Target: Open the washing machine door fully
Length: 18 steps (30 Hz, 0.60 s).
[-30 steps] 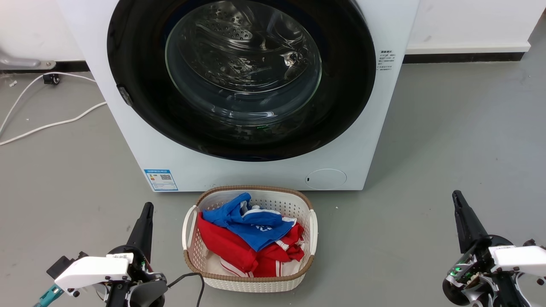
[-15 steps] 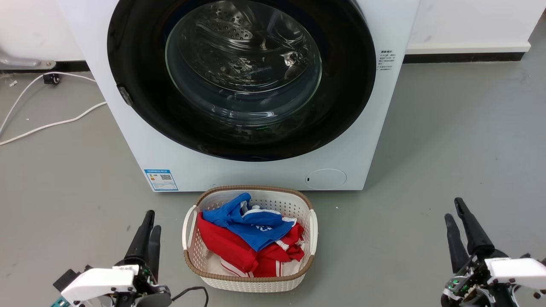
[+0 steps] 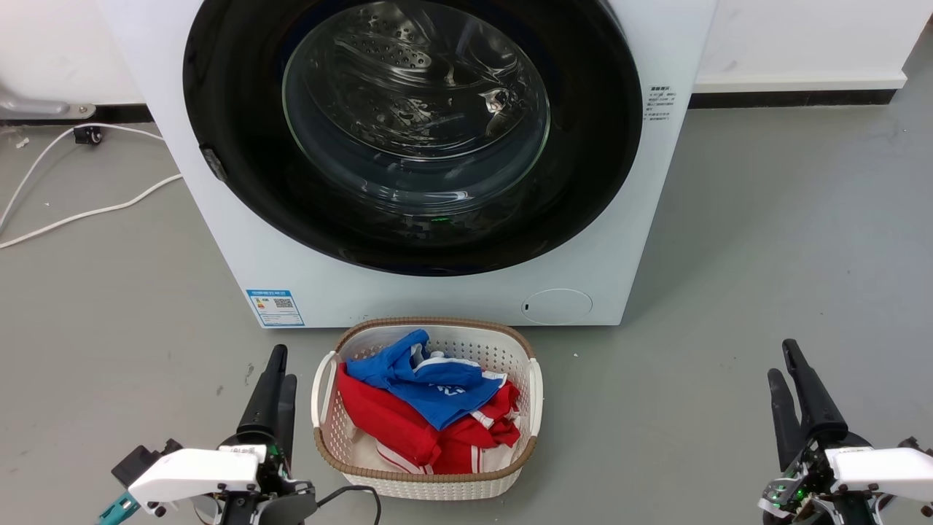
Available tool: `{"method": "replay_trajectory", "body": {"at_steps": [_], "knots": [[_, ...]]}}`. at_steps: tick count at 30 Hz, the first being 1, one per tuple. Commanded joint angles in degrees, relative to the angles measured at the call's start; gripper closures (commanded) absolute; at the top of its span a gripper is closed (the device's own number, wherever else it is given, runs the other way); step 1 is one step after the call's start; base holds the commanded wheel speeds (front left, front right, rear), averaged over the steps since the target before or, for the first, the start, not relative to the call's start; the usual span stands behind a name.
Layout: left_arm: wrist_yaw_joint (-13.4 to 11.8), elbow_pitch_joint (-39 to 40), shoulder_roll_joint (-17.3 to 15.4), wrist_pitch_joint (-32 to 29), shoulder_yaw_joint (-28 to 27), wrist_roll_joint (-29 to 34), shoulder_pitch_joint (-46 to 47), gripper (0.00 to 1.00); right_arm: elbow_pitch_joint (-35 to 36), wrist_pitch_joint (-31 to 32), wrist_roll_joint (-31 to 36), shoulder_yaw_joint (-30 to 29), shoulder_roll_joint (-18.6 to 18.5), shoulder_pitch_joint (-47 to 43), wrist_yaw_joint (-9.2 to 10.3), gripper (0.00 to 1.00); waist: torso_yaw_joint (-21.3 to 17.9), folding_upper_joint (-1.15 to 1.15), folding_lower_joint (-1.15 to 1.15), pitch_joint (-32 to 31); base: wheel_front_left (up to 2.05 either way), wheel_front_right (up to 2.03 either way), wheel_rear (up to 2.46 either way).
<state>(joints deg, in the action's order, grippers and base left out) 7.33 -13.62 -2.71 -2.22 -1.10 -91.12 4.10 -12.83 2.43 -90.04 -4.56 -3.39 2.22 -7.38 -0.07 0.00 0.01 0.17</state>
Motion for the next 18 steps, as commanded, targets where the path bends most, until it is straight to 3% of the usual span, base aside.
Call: {"method": "replay_trajectory", "body": {"at_steps": [1,5,6,18], "knots": [[0.08,1.64,-0.19,0.91,0.73,1.40,1.15,0.00,1.60,-1.05,1.93,0.52,-1.02,0.45,-0.04,0.00,-0.02,0.00,-0.01,0.00,0.00,0.00,0.00],[0.09,1.46,-0.19,1.88,1.48,4.52,1.11,0.00,2.10,-2.23,6.48,0.91,-1.97,0.14,-0.04,0.00,-0.04,0.00,-0.01,-0.05,0.00,0.00,0.00],[0.09,1.38,-0.19,2.58,1.59,7.56,1.21,0.00,2.64,-2.96,10.69,0.65,-2.00,-0.04,-0.05,0.00,-0.05,0.00,-0.01,-0.09,0.00,0.00,0.00],[-0.30,2.07,-0.20,5.40,1.24,20.95,1.07,0.00,4.27,-5.68,30.27,-0.24,-1.38,-1.01,-0.07,0.00,0.04,0.00,-0.01,-0.29,0.00,0.00,0.00]]}}
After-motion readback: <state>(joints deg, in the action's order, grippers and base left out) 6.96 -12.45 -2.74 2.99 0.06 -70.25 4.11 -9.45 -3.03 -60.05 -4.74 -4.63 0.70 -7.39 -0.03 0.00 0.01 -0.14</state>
